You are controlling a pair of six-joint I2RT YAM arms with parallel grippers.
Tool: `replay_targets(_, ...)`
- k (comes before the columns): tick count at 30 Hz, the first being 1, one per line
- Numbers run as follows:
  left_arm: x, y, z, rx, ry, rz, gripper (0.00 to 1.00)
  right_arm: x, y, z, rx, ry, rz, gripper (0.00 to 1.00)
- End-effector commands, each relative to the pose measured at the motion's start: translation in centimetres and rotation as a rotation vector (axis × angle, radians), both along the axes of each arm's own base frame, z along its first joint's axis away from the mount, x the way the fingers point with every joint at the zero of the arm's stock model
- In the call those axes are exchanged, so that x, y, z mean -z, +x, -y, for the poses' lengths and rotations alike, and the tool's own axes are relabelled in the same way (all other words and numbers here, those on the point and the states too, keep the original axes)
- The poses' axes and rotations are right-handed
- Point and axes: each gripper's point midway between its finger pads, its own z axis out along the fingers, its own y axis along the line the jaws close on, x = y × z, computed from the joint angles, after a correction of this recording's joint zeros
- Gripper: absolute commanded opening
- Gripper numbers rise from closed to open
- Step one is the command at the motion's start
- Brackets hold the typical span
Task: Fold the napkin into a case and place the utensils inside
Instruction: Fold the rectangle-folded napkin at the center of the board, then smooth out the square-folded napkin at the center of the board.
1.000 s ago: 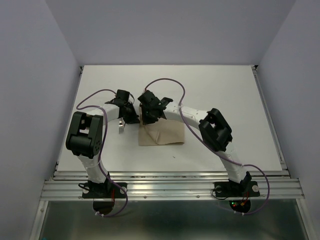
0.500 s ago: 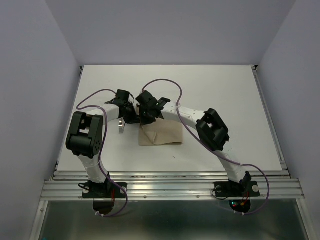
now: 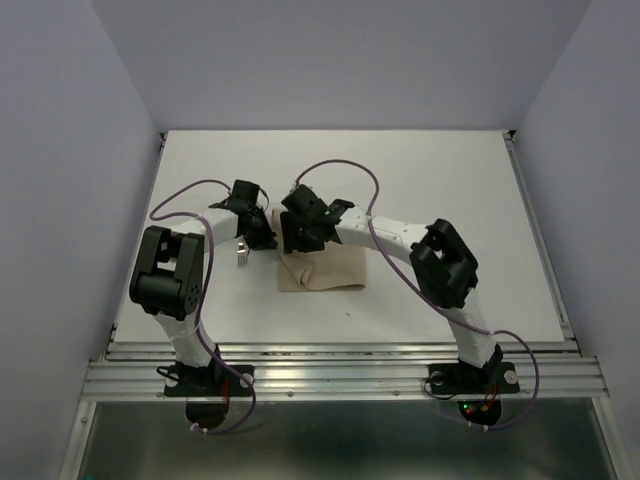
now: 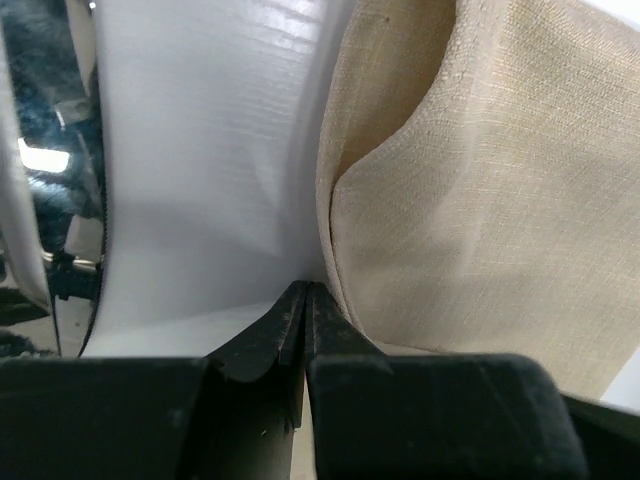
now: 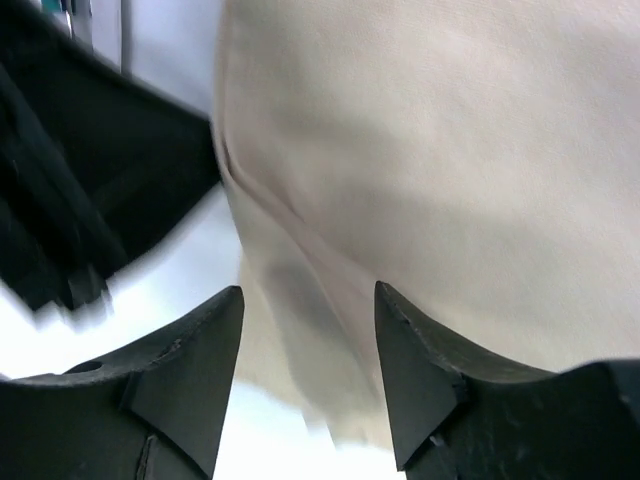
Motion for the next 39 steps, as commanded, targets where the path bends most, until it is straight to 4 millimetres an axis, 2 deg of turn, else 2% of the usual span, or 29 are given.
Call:
replay_targets(1, -2.9, -0.1, -1.1, -0.019, 0.043, 0.055, 0.14, -7.2, 0.9, 2.6, 0.08, 0.117, 0.147, 0.6)
replay_targets(3, -3.5, -0.2, -1.5, -0.027, 0.054, 0.066, 0.14, -7.4, 0.6, 5.1, 0.129, 0.142, 0.158, 0.59)
replay_targets(5, -4.3, -0.3, -2.1, -0.039, 0.065, 0.079, 0.15, -7.1, 0.2, 6.4, 0.168, 0.16, 0.147, 0.58)
replay_targets(8, -5.3, -0.4, -2.6, -0.054, 0.063, 0.1, 0.15, -5.0, -0.8, 7.5, 0.19, 0.158, 0.098, 0.52)
replay_targets(9, -5.5, -0.4, -2.7, -0.059, 0.062, 0.103, 0.15, -4.4, -1.1, 7.4, 0.185, 0.158, 0.08, 0.46)
replay_targets(10, -6.0, -0.3, -2.7, -0.062, 0.059, 0.113, 0.15, -3.3, -1.6, 7.1, 0.175, 0.157, 0.04, 0.42)
replay_targets(11, -6.2, -0.3, -2.7, -0.062, 0.058, 0.116, 0.15, -2.9, -1.7, 6.8, 0.167, 0.167, 0.029, 0.33)
replay_targets(12, -6.4, -0.3, -2.8, -0.065, 0.058, 0.12, 0.15, -2.6, -1.8, 6.5, 0.16, 0.173, 0.018, 0.33)
replay_targets(13, -7.0, -0.2, -2.8, -0.066, 0.057, 0.131, 0.15, -2.3, -2.0, 6.2, 0.139, 0.181, 0.007, 0.26)
replay_targets(16, -7.6, -0.1, -2.9, -0.067, 0.062, 0.14, 0.15, -1.1, -1.9, 5.8, 0.125, 0.16, -0.015, 0.21)
replay_targets(20, -8.5, 0.2, -3.0, -0.068, 0.061, 0.158, 0.16, -0.5, -1.6, 5.2, 0.1, 0.15, -0.02, 0.21)
replay_targets(27, -9.0, 0.4, -2.8, -0.066, 0.05, 0.165, 0.16, 0.1, -2.6, 2.7, 0.027, 0.166, -0.056, 0.21)
replay_targets(33, -9.0, 0.2, -2.9, -0.071, 0.052, 0.165, 0.16, -1.2, -3.3, -0.9, -0.059, 0.207, -0.03, 0.21)
replay_targets(39, -9.0, 0.3, -2.9, -0.072, 0.049, 0.165, 0.16, -1.0, -5.6, -4.2, -0.169, 0.229, -0.06, 0.21)
